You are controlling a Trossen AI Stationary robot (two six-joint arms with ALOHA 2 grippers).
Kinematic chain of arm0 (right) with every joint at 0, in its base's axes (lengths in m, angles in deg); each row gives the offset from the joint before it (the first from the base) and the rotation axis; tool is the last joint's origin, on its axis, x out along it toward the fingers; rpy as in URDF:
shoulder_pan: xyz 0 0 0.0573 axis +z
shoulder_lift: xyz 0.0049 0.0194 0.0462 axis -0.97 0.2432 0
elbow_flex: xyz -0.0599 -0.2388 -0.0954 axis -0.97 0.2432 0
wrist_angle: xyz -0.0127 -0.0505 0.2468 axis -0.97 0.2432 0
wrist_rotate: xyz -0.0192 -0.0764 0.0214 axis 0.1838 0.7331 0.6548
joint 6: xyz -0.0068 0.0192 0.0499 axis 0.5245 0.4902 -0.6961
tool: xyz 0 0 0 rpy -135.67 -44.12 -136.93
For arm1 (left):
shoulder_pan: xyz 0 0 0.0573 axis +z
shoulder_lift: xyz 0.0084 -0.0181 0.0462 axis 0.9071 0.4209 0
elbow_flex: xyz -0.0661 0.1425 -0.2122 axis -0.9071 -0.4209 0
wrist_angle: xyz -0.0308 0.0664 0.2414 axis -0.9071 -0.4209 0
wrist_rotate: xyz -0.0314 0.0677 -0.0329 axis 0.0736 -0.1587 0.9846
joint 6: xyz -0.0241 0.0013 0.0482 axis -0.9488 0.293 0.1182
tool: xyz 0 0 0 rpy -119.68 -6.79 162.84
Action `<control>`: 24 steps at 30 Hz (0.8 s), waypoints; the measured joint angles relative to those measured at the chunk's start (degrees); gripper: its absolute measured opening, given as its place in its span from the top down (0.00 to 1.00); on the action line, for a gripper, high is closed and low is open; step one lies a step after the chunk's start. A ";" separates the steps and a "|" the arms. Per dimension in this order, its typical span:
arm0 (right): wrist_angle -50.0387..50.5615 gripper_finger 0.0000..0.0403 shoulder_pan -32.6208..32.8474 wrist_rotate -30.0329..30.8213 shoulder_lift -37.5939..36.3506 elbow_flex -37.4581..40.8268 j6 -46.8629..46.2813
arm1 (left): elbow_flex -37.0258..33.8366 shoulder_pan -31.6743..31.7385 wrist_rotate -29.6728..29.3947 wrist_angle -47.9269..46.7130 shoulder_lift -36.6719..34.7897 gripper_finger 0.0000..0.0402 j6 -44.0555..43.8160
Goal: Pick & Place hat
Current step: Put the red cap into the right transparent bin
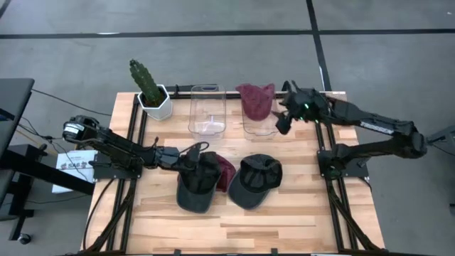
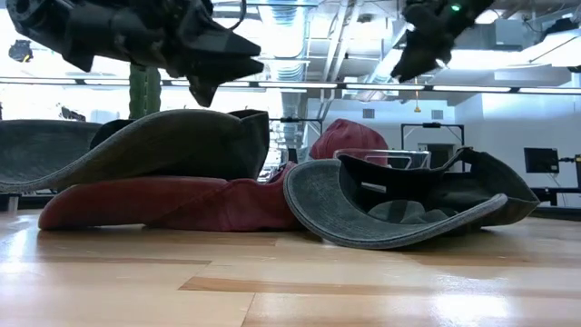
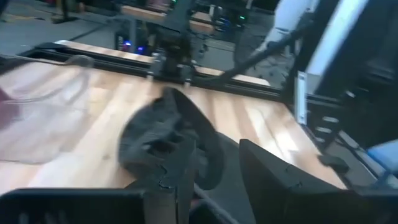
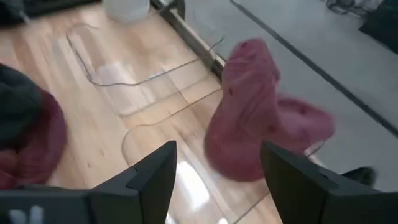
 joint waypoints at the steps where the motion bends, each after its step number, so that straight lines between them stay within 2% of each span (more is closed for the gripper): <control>1: -2.32 0.46 1.48 -0.07 -2.21 3.25 -1.66 | 0.00 -0.95 0.00 0.00 0.00 0.70 0.00; 4: -14.47 0.46 7.56 -0.79 -8.00 13.98 -6.91 | 0.00 -3.96 0.00 -0.01 0.00 0.70 -0.02; 8: -38.42 0.46 17.08 -0.77 -12.04 26.97 -7.53 | 0.00 -7.89 -1.36 0.00 0.00 0.70 -0.22; 13: -73.63 0.46 28.32 -0.78 -8.50 40.17 -1.51 | 0.02 -11.34 -6.61 1.35 2.14 0.70 -0.33; 15: -83.44 0.46 32.44 -0.77 -5.46 43.70 0.74 | 0.02 -11.78 -8.53 3.42 4.36 0.70 -1.59; 19: -94.98 0.46 39.13 -2.52 1.20 46.15 3.31 | 0.04 -11.75 -9.09 10.62 10.27 0.70 -4.77; 24: -97.80 0.46 43.73 -2.84 8.37 44.13 3.61 | 2.18 -11.69 -8.57 15.70 15.54 0.70 -6.27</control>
